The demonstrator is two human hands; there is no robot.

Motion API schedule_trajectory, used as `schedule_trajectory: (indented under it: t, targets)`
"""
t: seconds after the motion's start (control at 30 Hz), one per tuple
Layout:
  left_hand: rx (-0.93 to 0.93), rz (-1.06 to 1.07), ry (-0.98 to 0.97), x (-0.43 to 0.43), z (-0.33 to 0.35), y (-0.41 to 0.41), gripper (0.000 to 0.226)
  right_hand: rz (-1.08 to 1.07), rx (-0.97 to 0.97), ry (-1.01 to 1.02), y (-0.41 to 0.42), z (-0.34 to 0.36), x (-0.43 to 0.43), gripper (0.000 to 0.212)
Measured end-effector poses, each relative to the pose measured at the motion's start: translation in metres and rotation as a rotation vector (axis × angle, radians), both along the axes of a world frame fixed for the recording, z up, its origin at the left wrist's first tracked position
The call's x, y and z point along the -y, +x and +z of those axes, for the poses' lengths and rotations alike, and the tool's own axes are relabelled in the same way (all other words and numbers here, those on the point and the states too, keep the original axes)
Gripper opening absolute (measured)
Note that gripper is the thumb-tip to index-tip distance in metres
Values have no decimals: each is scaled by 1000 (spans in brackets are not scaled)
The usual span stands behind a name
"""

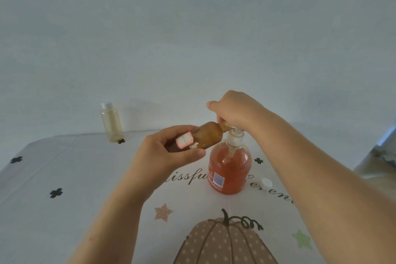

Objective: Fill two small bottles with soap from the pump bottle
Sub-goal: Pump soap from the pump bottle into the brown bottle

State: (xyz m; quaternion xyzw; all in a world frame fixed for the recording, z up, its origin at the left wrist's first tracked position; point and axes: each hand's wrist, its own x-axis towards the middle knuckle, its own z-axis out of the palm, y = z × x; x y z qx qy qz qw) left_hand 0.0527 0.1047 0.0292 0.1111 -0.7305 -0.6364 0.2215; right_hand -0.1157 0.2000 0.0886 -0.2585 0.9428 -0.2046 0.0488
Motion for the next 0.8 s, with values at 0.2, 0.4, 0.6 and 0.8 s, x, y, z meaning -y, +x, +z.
schedule_trajectory:
  t: [0.2,0.4,0.6,0.8]
  targets:
    - [50,13,-35,4,-3,-1,40,5,4,-12,-1,-10,0,47]
    - [21,18,-16,0,0,0,38,18,-44,-18,0,-2,-2,45]
    - [-4,34,-12,-4,1,0,36,20,-107,8,1,6,-5,45]
    - [12,23,-4,-2,0,-1,36,26,-70,-7,-1,2,-1,49]
